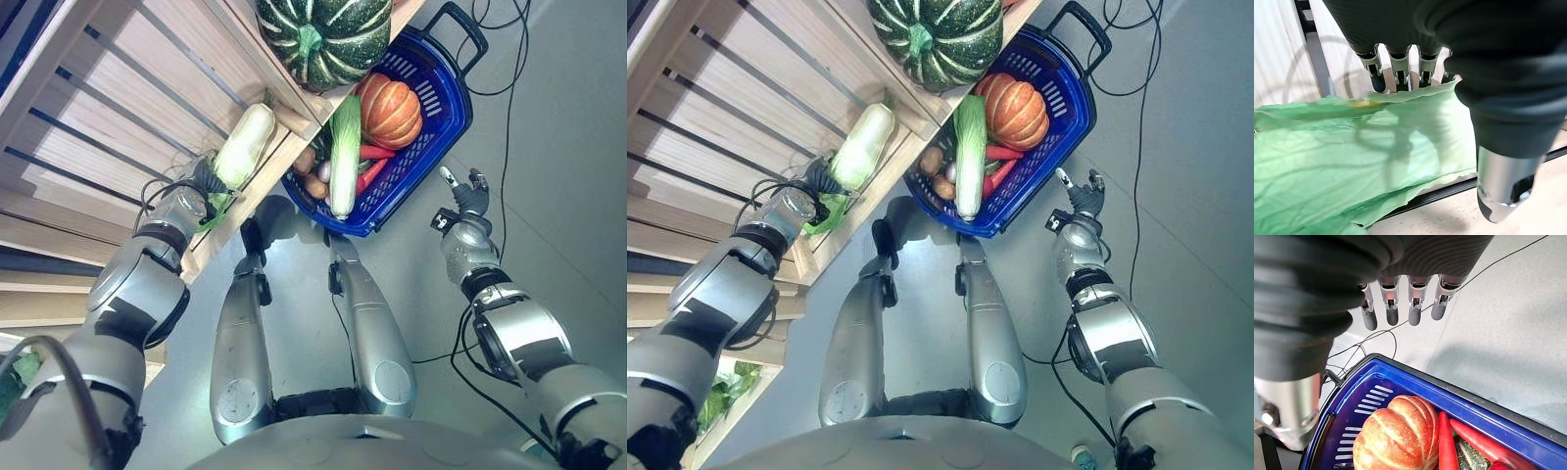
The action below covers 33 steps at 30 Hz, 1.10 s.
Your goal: Pick up fruits and vegetables into the basket
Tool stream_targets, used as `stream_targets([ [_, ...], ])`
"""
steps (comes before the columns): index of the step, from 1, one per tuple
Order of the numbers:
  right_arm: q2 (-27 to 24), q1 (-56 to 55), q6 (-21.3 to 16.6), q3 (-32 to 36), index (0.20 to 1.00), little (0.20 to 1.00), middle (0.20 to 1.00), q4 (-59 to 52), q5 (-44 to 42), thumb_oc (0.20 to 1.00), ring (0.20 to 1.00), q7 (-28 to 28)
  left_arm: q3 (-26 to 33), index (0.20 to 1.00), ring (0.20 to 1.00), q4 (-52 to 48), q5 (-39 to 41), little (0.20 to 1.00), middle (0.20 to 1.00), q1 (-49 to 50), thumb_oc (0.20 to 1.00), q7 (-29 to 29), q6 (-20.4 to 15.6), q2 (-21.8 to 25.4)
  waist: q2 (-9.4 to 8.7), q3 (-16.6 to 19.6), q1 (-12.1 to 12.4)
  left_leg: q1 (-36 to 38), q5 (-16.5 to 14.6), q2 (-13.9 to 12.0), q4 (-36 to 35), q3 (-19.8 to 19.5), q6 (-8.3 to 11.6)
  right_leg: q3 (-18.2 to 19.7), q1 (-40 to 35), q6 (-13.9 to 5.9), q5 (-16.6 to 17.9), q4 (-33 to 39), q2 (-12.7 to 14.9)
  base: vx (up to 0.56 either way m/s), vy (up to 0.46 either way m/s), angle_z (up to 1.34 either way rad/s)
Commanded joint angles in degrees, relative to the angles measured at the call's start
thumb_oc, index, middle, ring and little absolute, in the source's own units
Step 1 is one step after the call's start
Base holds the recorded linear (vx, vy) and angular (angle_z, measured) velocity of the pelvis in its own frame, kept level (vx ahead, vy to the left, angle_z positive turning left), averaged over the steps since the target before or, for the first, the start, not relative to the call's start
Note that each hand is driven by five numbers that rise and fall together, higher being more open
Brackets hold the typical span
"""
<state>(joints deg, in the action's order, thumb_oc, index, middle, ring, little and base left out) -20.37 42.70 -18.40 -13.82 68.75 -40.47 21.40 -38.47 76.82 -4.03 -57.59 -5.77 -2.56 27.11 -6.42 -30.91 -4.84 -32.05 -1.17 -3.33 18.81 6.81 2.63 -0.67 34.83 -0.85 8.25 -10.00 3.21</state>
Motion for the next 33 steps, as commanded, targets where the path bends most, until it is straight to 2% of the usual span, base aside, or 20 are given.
stream_targets([
  [1, -2.0, -0.9, -1.1, -0.3, 1.0, 1.0, 1.0, -1.7, 0.2, 1.0, 1.0, 1.3, 1.1, 1.0, 1.0, 3.0, -2.8, 1.0, 1.0, -0.3, 1.0, 1.6, 0.8, -2.2, 1.75, 1.1, -0.1, -2.3, 2.2, 1.2, -5.1, -2.7, 0.43, -3.5, 1.4, -2.48, -7.4, -6.7, -2.9, 0.0, 0.0, 0.0],
  [9, -0.9, -0.4, -1.2, -0.9, 1.0, 1.0, 1.0, -2.7, 0.2, 1.0, 1.0, 2.3, 0.2, 1.0, 1.0, 3.7, -7.3, 1.0, 1.0, -1.5, 1.0, 2.4, 5.0, -2.6, 0.89, 1.1, -0.2, -3.7, 2.2, 1.0, -4.8, -3.0, 0.56, -3.5, 2.5, -2.66, -6.8, -6.5, -3.0, 0.0, 0.0, 0.0],
  [14, 0.0, 0.1, -1.3, -1.4, 1.0, 1.0, 1.0, -2.6, 0.0, 1.0, 1.0, 2.5, -0.2, 1.0, 1.0, 4.4, -9.1, 1.0, 1.0, -2.5, 1.0, -0.5, 8.1, -2.7, 0.26, 1.1, -0.3, -4.5, 2.3, 0.8, -4.9, -3.2, 0.61, -3.5, 3.3, -2.72, -6.4, -6.1, -3.1, 0.0, -0.006, 0.0],
  [15, 0.3, 0.1, -1.4, -1.5, 1.0, 1.0, 1.0, -2.6, 0.1, 1.0, 1.0, 2.7, -0.2, 0.843, 0.843, 4.6, -10.0, 0.843, 0.843, -2.6, 0.843, -0.9, 8.5, -2.7, 0.17, 1.1, -0.3, -4.7, 2.3, 0.8, -5.0, -3.3, 0.64, -3.5, 3.6, -2.76, -6.3, -6.1, -3.1, -0.02, -0.025, -0.04],
  [16, 0.5, 0.1, -1.6, -1.6, 1.0, 1.0, 1.0, -2.7, 0.0, 1.0, 1.0, 2.8, -0.2, 0.558, 0.558, 4.7, -10.3, 0.558, 0.558, -2.7, 0.558, -1.4, 9.2, -2.6, 0.09, 1.1, -0.3, -5.1, 2.3, 0.9, -4.8, -3.4, 0.67, -3.5, 3.8, -2.75, -6.2, -6.1, -3.1, 0.0, 0.0, 0.0],
  [17, 0.5, 0.0, -1.7, -1.7, 1.0, 1.0, 1.0, -2.7, 0.0, 1.0, 1.0, 2.7, -0.1, 0.2, 0.2, 5.0, -10.8, 0.2, 0.2, -2.7, 0.2, -1.8, 9.1, -2.6, 0.02, 1.1, -0.3, -5.3, 2.4, 0.9, -4.7, -3.5, 0.71, -3.5, 4.0, -2.74, -6.1, -6.1, -3.1, 0.0, 0.0, 0.0],
  [23, 0.9, 0.5, -2.3, -1.6, 1.0, 1.0, 1.0, -2.2, -0.4, 1.0, 1.0, 2.4, -0.1, 0.2, 0.2, 5.8, -12.4, 0.2, 0.2, -3.3, 0.2, -0.9, 10.9, -2.9, -0.28, 1.1, -0.3, -5.9, 2.4, 0.9, -4.7, -3.7, 0.8, -3.6, 4.5, -2.82, -5.9, -6.0, -3.2, 0.0, 0.0, 0.0],
  [33, 1.6, 0.4, -3.0, -2.0, 1.0, 1.0, 1.0, -2.9, -0.9, 1.0, 1.0, 2.4, 0.4, 0.2, 0.2, 6.3, -12.2, 0.2, 0.2, -3.0, 0.2, -0.4, 11.2, -3.2, -0.71, 1.1, -0.2, -5.9, 2.5, 0.9, -5.0, -4.0, 0.96, -3.6, 4.5, -2.96, -5.6, -5.7, -3.3, 0.0, 0.0, 0.0],
])
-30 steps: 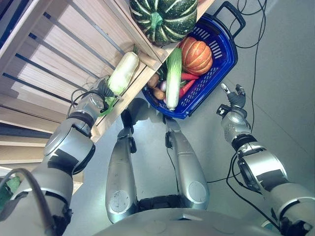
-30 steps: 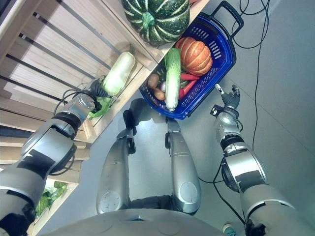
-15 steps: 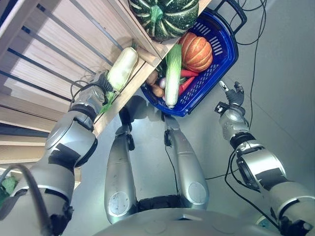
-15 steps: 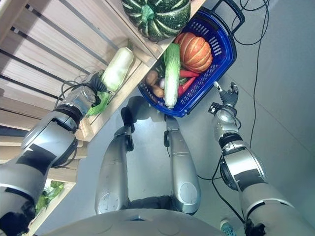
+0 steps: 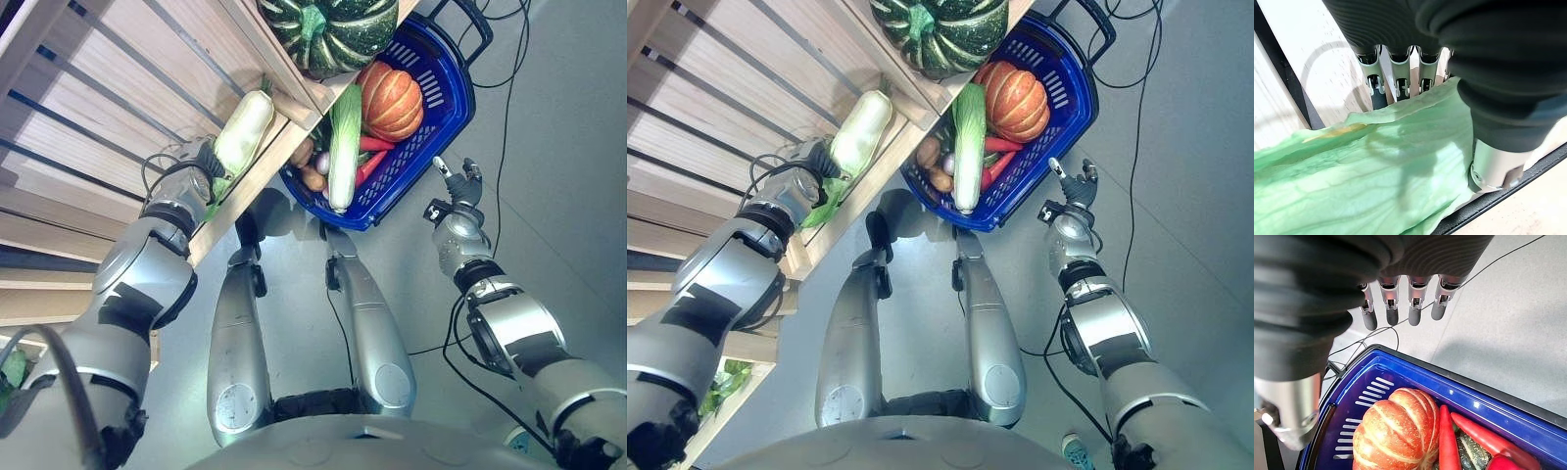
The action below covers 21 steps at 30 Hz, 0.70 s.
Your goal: Pick up fruits and vegetables into the basket
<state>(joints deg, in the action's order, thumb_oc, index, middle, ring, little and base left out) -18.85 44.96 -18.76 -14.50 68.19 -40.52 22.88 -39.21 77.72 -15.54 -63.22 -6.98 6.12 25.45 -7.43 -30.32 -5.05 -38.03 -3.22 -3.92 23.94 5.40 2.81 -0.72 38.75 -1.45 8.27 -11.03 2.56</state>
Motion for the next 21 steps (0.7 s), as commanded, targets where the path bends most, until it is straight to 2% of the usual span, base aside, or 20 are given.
stream_targets([
  [1, 0.1, -1.8, -2.6, -1.3, 1.0, 1.0, 1.0, -2.4, -0.8, 1.0, 1.0, 0.9, 1.2, 0.2, 0.2, 5.4, -0.7, 0.2, 0.2, 2.7, 0.2, 0.9, 2.5, -1.5, 0.29, 0.5, 0.0, 0.1, 4.6, 1.5, -10.2, -2.6, 0.81, -3.5, 0.5, -2.36, -5.6, -4.6, -2.7, 0.0, 0.0, 0.0],
  [6, 0.3, -1.8, -2.5, -1.4, 1.0, 1.0, 1.0, -2.7, -0.7, 1.0, 1.0, 1.3, 1.7, 0.2, 0.2, 5.5, 1.3, 0.2, 0.2, 2.7, 0.2, -0.1, 1.7, -1.4, 0.33, 0.5, 0.0, 0.0, 4.7, 1.6, -10.2, -2.7, 0.84, -3.5, 0.7, -2.29, -5.5, -4.7, -2.7, 0.0, 0.0, 0.0],
  [11, 0.4, -2.5, -2.9, -1.4, 1.0, 1.0, 1.0, -3.5, -0.9, 1.0, 1.0, 1.7, 3.2, 0.2, 0.2, 4.8, 9.8, 0.2, 0.2, 3.4, 0.2, -3.4, -2.2, -0.9, 0.55, 0.5, 0.2, 0.6, 4.5, 1.6, -10.4, -2.7, 0.82, -3.3, 0.2, -2.31, -5.9, -4.7, -2.9, 0.0, 0.0, 0.0],
  [13, 0.4, -3.0, -3.4, -1.3, 1.0, 1.0, 1.0, -4.0, -1.0, 1.0, 1.0, 2.0, 5.2, 0.2, 0.2, 4.2, 14.6, 0.2, 0.2, 4.0, 0.2, -4.8, -5.5, -0.4, 0.74, 0.5, 0.4, 1.0, 4.6, 1.6, -10.8, -2.8, 0.79, -3.2, 0.0, -2.29, -6.0, -4.6, -3.0, 0.0, 0.0, 0.0],
  [15, 0.2, -4.2, -4.1, -0.9, 1.0, 1.0, 1.0, -5.4, -0.8, 1.0, 1.0, 1.9, 7.4, 0.2, 0.2, 2.8, 19.4, 0.2, 0.2, 5.4, 0.2, -6.5, -10.4, 0.4, 1.09, 0.5, 0.6, 1.9, 4.7, 1.8, -11.3, -2.9, 0.81, -3.2, -0.7, -2.3, -6.1, -4.5, -3.0, 0.0, 0.0, 0.0],
  [17, 0.1, -5.0, -4.6, -0.5, 1.0, 1.0, 1.0, -7.2, -0.5, 1.0, 1.0, 2.4, 8.8, 0.2, 0.2, 0.5, 21.1, 0.2, 0.2, 6.8, 0.2, -7.9, -13.5, 0.9, 1.49, 0.5, 0.8, 2.1, 5.0, 2.0, -11.6, -3.0, 0.84, -3.3, -0.9, -2.29, -5.9, -4.3, -2.9, 0.0, 0.0, 0.0],
  [21, -0.5, -7.1, -5.1, 0.1, 1.0, 1.0, 1.0, -12.2, 0.2, 1.0, 1.0, 3.6, 11.1, 0.2, 0.2, -6.5, 23.6, 0.2, 0.2, 10.0, 0.2, -10.0, -17.0, 2.3, 2.43, 0.5, 1.4, 2.7, 5.3, 2.3, -12.2, -3.3, 0.83, -3.6, -1.3, -2.21, -6.1, -4.2, -2.7, 0.0, 0.0, 0.0],
])
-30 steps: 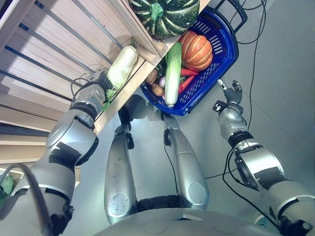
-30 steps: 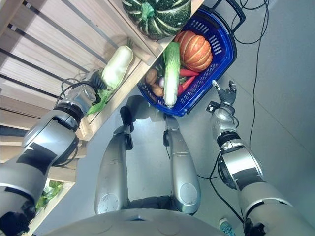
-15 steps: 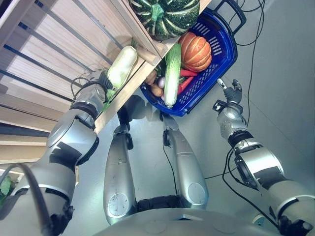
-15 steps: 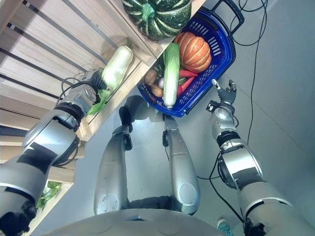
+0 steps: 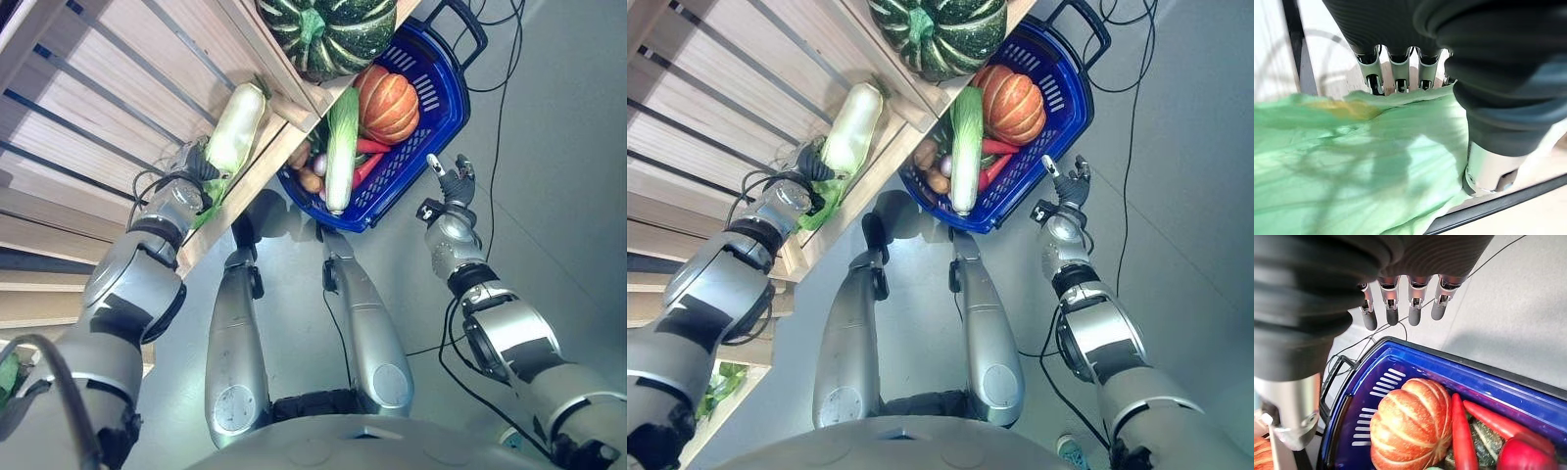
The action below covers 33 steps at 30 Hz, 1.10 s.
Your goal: Pick up fruits and vegetables into the basket
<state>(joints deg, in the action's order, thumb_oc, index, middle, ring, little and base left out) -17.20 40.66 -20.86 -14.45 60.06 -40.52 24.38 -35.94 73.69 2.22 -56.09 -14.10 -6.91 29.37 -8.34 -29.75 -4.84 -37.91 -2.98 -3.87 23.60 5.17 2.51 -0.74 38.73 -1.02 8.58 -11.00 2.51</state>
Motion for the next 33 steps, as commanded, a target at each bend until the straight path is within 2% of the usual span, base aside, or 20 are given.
stream_targets([
  [1, -2.2, -3.0, -3.1, 0.1, 1.0, 1.0, 1.0, -5.1, 0.3, 1.0, 1.0, 2.5, 8.2, 0.2, 0.2, -3.8, 6.1, 0.2, 0.2, 3.4, 0.2, -3.4, -4.6, -1.5, 3.51, 0.0, 1.3, 2.7, 5.1, 2.3, -11.9, -3.2, 1.13, -3.6, -1.4, -2.62, -6.4, -4.2, -2.6, 0.0, 0.0, 0.0],
  [7, -3.1, -5.0, -3.5, 0.5, 1.0, 1.0, 1.0, -12.5, 1.6, 1.0, 1.0, 4.4, 10.8, 0.2, 0.2, -14.2, 6.3, 0.2, 0.2, 7.1, 0.2, -6.9, -6.5, -0.7, 4.22, 0.0, 2.3, 3.4, 5.3, 2.6, -12.5, -3.5, 1.09, -4.6, -2.1, -2.65, -6.9, -4.4, -2.0, 0.0, 0.0, 0.0],
  [13, -3.4, -8.8, -4.9, -0.6, 1.0, 1.0, 1.0, -25.8, 2.9, 1.0, 1.0, 2.9, 11.5, 0.2, 0.2, -27.8, 2.4, 0.2, 0.2, 9.9, 0.2, -11.7, -8.2, 0.3, 4.44, 0.0, 2.8, 3.8, 5.3, 2.8, -13.1, -3.8, 1.02, -5.3, -2.5, -2.81, -7.2, -4.4, -1.4, 0.0, 0.0, 0.06],
  [19, -3.1, -12.1, -6.8, -0.3, 1.0, 1.0, 1.0, -35.3, 3.4, 1.0, 1.0, -5.1, 11.4, 0.2, 0.2, -38.2, -4.0, 0.2, 0.2, 12.5, 0.2, -14.9, -10.5, 1.3, 4.43, 0.0, 3.1, 4.2, 5.4, 2.9, -13.5, -4.0, 0.8, -5.8, -3.0, -3.02, -7.4, -4.4, -0.9, 0.01, -0.007, 0.05],
  [23, -3.0, -13.5, -5.9, -0.8, 1.0, 1.0, 1.0, -41.6, 2.5, 1.0, 1.0, -11.0, 11.6, 0.2, 0.2, -44.0, -9.6, 0.2, 0.2, 13.2, 0.2, -15.2, -11.9, 2.6, 4.25, 0.0, 3.2, 4.9, 5.2, 2.9, -13.6, -4.0, 0.76, -6.1, -3.8, -3.11, -7.9, -4.6, -0.7, 0.01, -0.009, 0.01],
  [30, -4.1, -14.3, -2.2, -2.8, 1.0, 1.0, 1.0, -49.5, 1.9, 1.0, 1.0, -19.8, 9.6, 0.2, 0.2, -52.6, -14.9, 0.2, 0.2, 11.9, 0.2, -11.2, -13.7, 5.7, 4.46, 0.0, 3.1, 5.5, 6.1, 2.9, -14.4, -3.8, 0.65, -6.4, -4.4, -3.22, -7.6, -4.0, -0.3, 0.0, 0.001, 0.01],
  [33, -5.0, -13.7, -0.8, -3.8, 1.0, 1.0, 1.0, -51.7, 1.0, 1.0, 1.0, -22.9, 8.1, 0.2, 0.2, -55.1, -16.0, 0.2, 0.2, 11.3, 0.2, -8.4, -15.6, 6.5, 4.48, 0.0, 3.1, 5.7, 6.2, 2.9, -14.6, -3.7, 0.63, -6.5, -4.6, -3.29, -7.5, -3.9, -0.3, 0.01, -0.004, 0.04],
])
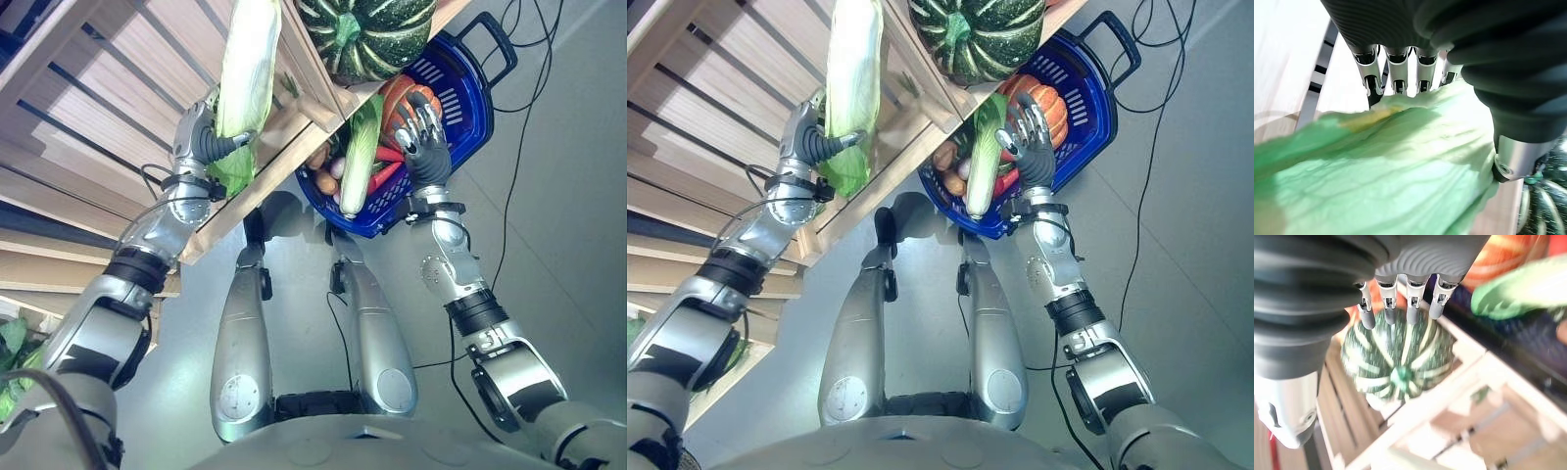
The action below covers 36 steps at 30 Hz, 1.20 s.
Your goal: Pick up fruits and vegetables into the basket
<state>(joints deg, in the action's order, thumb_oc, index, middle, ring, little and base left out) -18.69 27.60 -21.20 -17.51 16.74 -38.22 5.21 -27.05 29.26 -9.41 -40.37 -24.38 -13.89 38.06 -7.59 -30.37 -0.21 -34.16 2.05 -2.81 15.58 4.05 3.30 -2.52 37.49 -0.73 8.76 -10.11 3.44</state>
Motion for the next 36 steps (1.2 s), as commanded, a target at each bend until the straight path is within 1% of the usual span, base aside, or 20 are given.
stream_targets([
  [1, -3.7, -0.3, 0.2, -1.1, 1.0, 1.0, 1.0, -9.1, -1.2, 1.0, 1.0, -4.6, -1.2, 0.2, 0.2, -11.5, -4.6, 0.2, 0.2, -4.6, 0.2, 2.9, -9.0, -2.2, 3.78, 0.6, -1.6, 2.0, 1.2, 1.8, -6.7, -2.5, -0.17, -4.7, -3.5, -3.59, -7.7, -4.7, -1.3, 0.0, 0.0, 0.0],
  [5, -4.7, 0.7, 2.0, -2.0, 1.0, 1.0, 1.0, -10.8, -1.7, 1.0, 1.0, -6.4, -2.5, 0.2, 0.2, -13.2, -4.2, 0.2, 0.2, -5.7, 0.2, 6.1, -11.3, -1.8, 3.84, 0.6, -1.6, 2.2, 1.3, 1.7, -6.9, -2.3, -0.22, -4.6, -3.6, -3.65, -7.7, -4.6, -1.3, 0.0, 0.0, -0.01],
  [6, -4.7, 0.7, 2.1, -2.0, 1.0, 1.0, 1.0, -10.8, -1.7, 1.0, 1.0, -6.4, -2.5, 0.2, 0.2, -13.3, -4.2, 0.2, 0.2, -5.7, 0.2, 6.2, -11.4, -1.8, 3.84, 0.6, -1.6, 2.2, 1.3, 1.7, -6.9, -2.3, -0.22, -4.6, -3.6, -3.65, -7.7, -4.6, -1.3, 0.0, -0.004, -0.05],
  [11, -4.5, 3.5, 4.0, -3.4, 1.0, 1.0, 1.0, -12.8, -1.9, 1.0, 1.0, -7.5, -4.9, 0.2, 0.2, -15.7, -3.5, 0.2, 0.2, -8.2, 0.2, 10.5, -12.9, -2.3, 3.82, 0.6, -1.6, 2.1, 1.4, 1.6, -6.8, -2.1, -0.25, -4.4, -3.6, -3.77, -7.5, -4.6, -1.4, 0.0, -0.002, -0.02],
  [13, -4.3, 4.1, 4.8, -3.6, 1.0, 1.0, 1.0, -13.4, -1.8, 1.0, 1.0, -7.4, -5.4, 0.2, 0.2, -16.4, -3.3, 0.2, 0.2, -8.5, 0.2, 11.6, -13.3, -2.4, 3.84, 0.6, -1.5, 2.0, 1.3, 1.6, -6.7, -2.1, -0.24, -4.3, -3.6, -3.81, -7.5, -4.6, -1.4, 0.0, 0.0, 0.0],
  [17, -3.8, 5.4, 6.0, -4.4, 1.0, 1.0, 1.0, -14.4, -1.4, 1.0, 1.0, -7.1, -6.7, 0.2, 0.2, -18.0, -2.8, 0.2, 0.2, -9.4, 0.2, 14.8, -12.9, -3.2, 3.82, 0.6, -1.4, 2.2, 1.4, 1.6, -7.0, -2.1, -0.35, -4.4, -3.8, -3.87, -7.5, -4.4, -1.4, 0.0, 0.0, 0.0],
  [23, -3.3, 5.6, 5.6, -4.3, 1.0, 1.0, 1.0, -15.8, -1.4, 1.0, 1.0, -6.6, -7.8, 0.2, 0.2, -19.2, -2.3, 0.2, 0.2, -9.3, 0.2, 18.2, -12.1, -3.4, 3.68, 0.6, -1.3, 2.2, 1.3, 1.6, -7.1, -2.2, -0.44, -4.4, -3.8, -4.02, -7.4, -4.3, -1.4, 0.0, 0.0, 0.0],
  [28, -3.2, 5.8, 4.0, -4.2, 1.0, 1.0, 1.0, -16.8, -1.7, 1.0, 1.0, -6.2, -9.2, 0.2, 0.2, -19.7, -1.8, 0.2, 0.2, -9.6, 0.2, 21.1, -10.9, -3.1, 3.49, 0.6, -1.4, 2.1, 1.1, 1.5, -6.9, -2.0, -0.51, -4.3, -3.7, -4.12, -7.2, -4.2, -1.5, 0.0, 0.0, 0.0],
  [33, -3.3, 6.0, 2.1, -3.5, 1.0, 1.0, 1.0, -17.8, -3.4, 1.0, 1.0, -6.1, -10.0, 0.2, 0.2, -19.8, -1.1, 0.2, 0.2, -9.8, 0.2, 22.2, -9.6, -2.6, 3.44, 0.6, -1.5, 2.1, 1.0, 1.4, -7.0, -2.0, -0.5, -4.3, -3.8, -4.21, -7.2, -4.1, -1.6, 0.0, 0.0, 0.0],
  [36, -3.0, 5.8, 1.6, -2.6, 1.0, 1.0, 1.0, -18.2, -5.0, 1.0, 1.0, -7.2, -10.1, 0.2, 0.2, -19.4, -1.2, 0.2, 0.2, -9.4, 0.2, 22.7, -9.5, -2.5, 3.4, 0.6, -1.5, 2.2, 0.9, 1.4, -7.0, -2.0, -0.51, -4.3, -3.8, -4.29, -7.2, -4.0, -1.6, 0.0, 0.0, 0.0],
])
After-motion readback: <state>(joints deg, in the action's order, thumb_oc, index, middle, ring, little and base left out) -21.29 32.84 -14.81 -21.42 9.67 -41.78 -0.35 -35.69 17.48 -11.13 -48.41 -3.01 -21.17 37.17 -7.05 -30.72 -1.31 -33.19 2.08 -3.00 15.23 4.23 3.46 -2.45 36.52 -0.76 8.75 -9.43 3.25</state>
